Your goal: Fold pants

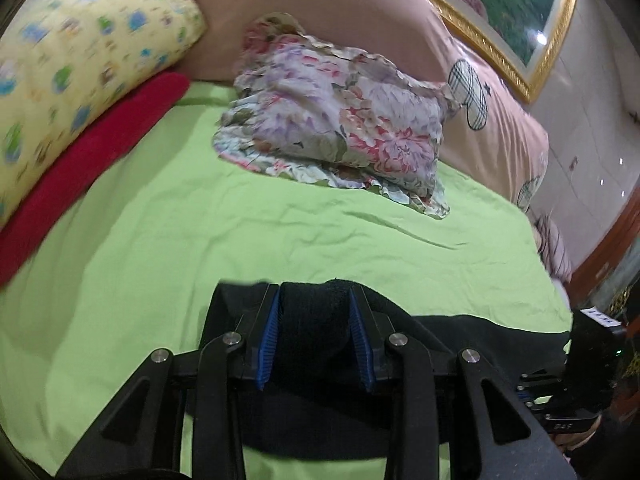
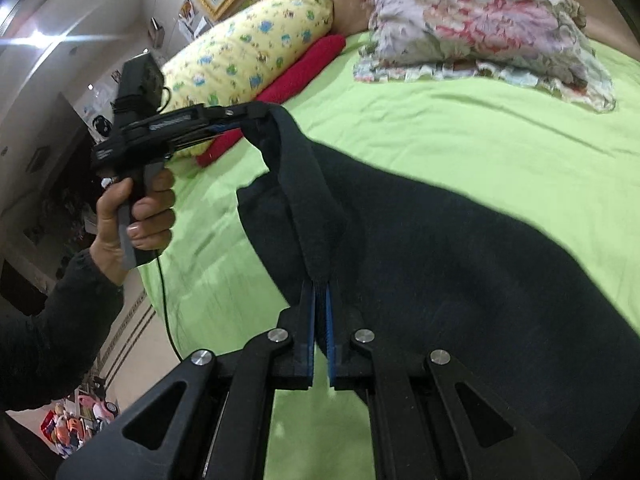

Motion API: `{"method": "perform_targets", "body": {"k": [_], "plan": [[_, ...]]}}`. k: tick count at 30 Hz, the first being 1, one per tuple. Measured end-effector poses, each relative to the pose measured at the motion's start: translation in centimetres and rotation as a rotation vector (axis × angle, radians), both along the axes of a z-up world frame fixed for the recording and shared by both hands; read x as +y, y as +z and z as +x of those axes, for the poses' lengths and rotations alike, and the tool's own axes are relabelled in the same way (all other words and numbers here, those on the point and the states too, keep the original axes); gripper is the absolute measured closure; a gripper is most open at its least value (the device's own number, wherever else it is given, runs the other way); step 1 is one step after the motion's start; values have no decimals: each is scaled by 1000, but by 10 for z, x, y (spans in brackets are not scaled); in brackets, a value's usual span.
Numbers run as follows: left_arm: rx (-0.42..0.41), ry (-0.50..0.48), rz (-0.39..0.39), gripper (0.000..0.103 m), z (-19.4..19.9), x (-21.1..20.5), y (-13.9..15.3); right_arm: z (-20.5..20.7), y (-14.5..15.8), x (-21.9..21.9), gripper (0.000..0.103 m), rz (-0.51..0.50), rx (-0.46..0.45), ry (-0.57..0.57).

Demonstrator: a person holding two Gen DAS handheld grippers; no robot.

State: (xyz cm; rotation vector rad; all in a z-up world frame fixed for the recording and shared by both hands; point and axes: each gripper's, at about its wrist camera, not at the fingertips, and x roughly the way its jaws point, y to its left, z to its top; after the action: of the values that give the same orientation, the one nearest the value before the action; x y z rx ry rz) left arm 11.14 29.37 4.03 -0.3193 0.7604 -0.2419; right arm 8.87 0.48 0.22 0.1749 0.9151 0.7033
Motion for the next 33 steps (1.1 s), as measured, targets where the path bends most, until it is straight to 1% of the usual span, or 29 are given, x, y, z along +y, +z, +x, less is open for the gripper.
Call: {"method": "perform_targets", "body": {"k": [7,10,15,16,17,19,21,23,24,25,29,31,33], "plan": [[45,70,8,69,-28,14,-32,-7,-16,16,98,-80,-7,5],[52,97,-18,69,-37,20,-39,-10,-20,20,98,-98,-6,17],[74,128,-29,68,-47,24,-49,-17,-21,24,98,-120,-14,31],[80,136,-28,65,-47,25,-49,-18,-21,26,97,-133,-17,34],[87,152,-26,65,-50,26,-50,-17,-22,26,94,-136,-11,35],[87,178,-32,65,-58,27,-49,-18,-23,25,93,-128,7,25],[92,209,-19,62,-66,26,-46,-19,-23,23,92,-114,14,21],[97,231,-15,47,-74,26,-43,-24,-20,20,92,-86,23,28],[91,246,-29,42,-79,26,-40,-26,-19,18,92,-75,26,29],[89,259,-51,33,-85,25,-39,-28,-17,17,92,-62,28,28],[86,272,-143,31,-97,21,-35,-33,-8,3,92,-5,36,-9],[99,274,-165,31,-97,14,-35,-34,-2,-7,92,23,35,-37],[120,274,-171,31,-95,7,-36,-34,4,-19,92,49,36,-66]]}}
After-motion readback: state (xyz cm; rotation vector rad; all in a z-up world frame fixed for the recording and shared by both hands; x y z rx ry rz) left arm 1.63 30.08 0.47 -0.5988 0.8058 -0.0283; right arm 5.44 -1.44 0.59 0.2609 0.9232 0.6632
